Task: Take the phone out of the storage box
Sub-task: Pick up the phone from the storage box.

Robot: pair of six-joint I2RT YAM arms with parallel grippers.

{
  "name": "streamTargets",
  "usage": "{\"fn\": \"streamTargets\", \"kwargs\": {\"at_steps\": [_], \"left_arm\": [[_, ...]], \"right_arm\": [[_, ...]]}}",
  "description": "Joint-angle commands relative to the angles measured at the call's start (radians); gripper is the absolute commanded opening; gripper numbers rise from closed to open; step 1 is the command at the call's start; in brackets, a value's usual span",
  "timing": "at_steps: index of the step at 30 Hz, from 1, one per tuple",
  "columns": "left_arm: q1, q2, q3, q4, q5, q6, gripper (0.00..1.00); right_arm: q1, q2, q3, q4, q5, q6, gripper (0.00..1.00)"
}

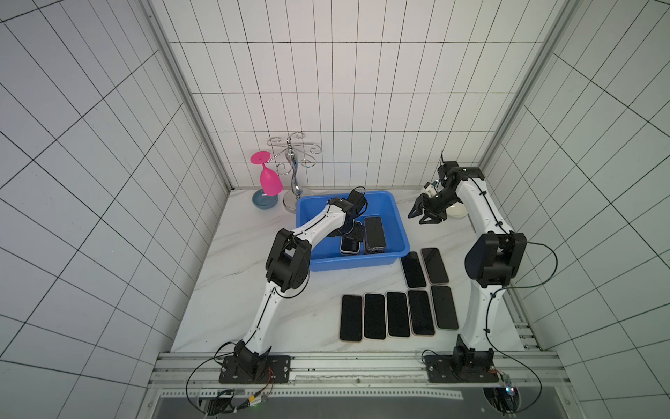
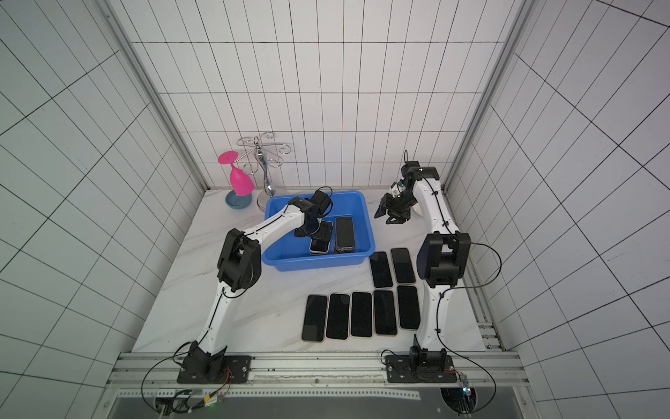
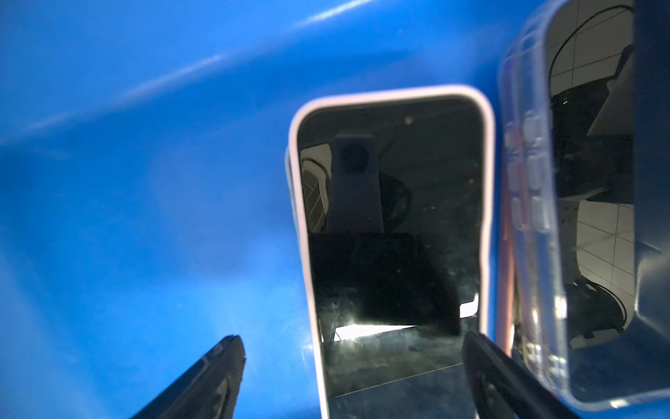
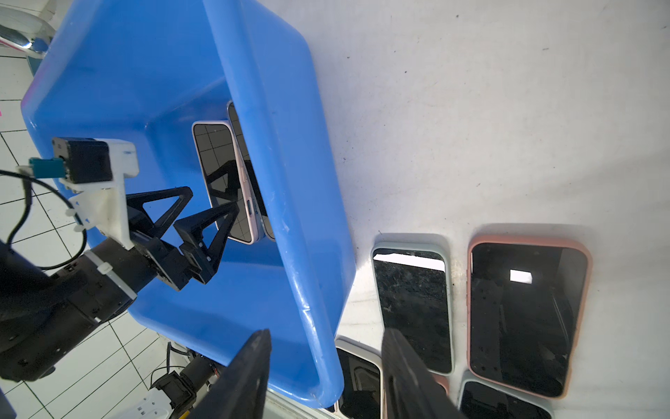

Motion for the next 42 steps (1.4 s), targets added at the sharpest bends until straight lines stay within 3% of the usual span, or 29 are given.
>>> {"fn": "streamTargets", "kwargs": {"at_steps": [1,25,38,42], "left_arm": [[-0.018,-0.033,0.011,0.016,-0.047,-0.024,0.98],[-0.029,0.133,0.091,0.011,-0.027,-0.049,0.97],[0.020,-0.057,-0.003,0.068,-0.098,-0.043,0.56],[0.061,-0.118,-0.063,0.095,-0.061,-0.031,0.51]], "right_arm": [[-0.004,0.000,-0.032,-0.018,-0.012,-0.020,0.53],[-0.036,0.003,-0.057,-0.036,-0.013,-0.077,0.53],[-0.039,0.016,-0.028,-0.040,-0.021,-0.060,0.53],[-0.032,0.017,-0.040,-0.027,-0.026,-0.052,0.52]]}}
